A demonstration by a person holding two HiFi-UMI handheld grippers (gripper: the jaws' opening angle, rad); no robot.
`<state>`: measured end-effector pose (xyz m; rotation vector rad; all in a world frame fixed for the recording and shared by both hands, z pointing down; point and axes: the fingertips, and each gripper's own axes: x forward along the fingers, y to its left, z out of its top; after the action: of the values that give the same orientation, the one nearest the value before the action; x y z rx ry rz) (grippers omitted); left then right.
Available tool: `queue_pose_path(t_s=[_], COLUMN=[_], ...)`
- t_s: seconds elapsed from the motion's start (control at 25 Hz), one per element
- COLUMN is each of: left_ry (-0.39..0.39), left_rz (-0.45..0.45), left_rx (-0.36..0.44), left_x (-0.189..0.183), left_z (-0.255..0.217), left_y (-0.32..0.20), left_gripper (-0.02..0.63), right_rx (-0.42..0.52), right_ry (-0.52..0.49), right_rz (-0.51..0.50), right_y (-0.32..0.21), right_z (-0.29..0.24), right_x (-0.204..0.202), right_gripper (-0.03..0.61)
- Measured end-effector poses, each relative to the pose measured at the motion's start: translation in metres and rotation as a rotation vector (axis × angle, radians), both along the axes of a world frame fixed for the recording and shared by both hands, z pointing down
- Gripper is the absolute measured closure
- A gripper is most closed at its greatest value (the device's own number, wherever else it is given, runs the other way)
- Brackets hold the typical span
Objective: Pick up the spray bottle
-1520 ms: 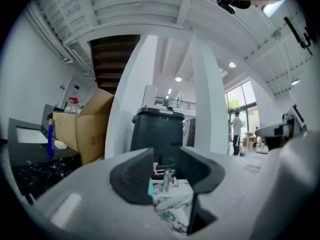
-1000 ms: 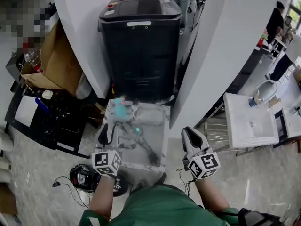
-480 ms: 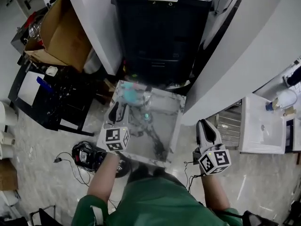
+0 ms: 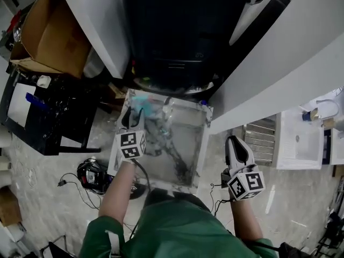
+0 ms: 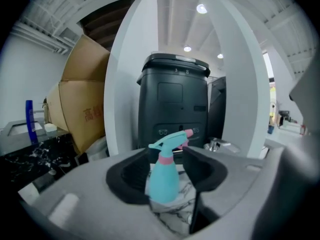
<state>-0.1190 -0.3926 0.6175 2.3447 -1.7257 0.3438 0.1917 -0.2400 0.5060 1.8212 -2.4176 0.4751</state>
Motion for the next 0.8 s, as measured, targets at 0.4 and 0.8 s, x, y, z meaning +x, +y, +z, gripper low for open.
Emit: queue_pose_path(t_s=[0.4,0.8], left_ry=[-0.021,-0.004], left_rz=[-0.003,-0.015], left_rx=[-0.033,-0.013], left_x=[0.010,0.010], left_z=[0.040,0.045], left_y=[-0.036,-0.051], left_gripper=[0.371,0.373], right_rx=[-0.039,-0.053], right_ry=[0.024,0.041], right_rz=[0.010,0.022], right_y=[-0.011,-0.008], right_z=[0.015,0.016], right_x=[-0.003,-0.006], right_gripper=[0.535,0.534])
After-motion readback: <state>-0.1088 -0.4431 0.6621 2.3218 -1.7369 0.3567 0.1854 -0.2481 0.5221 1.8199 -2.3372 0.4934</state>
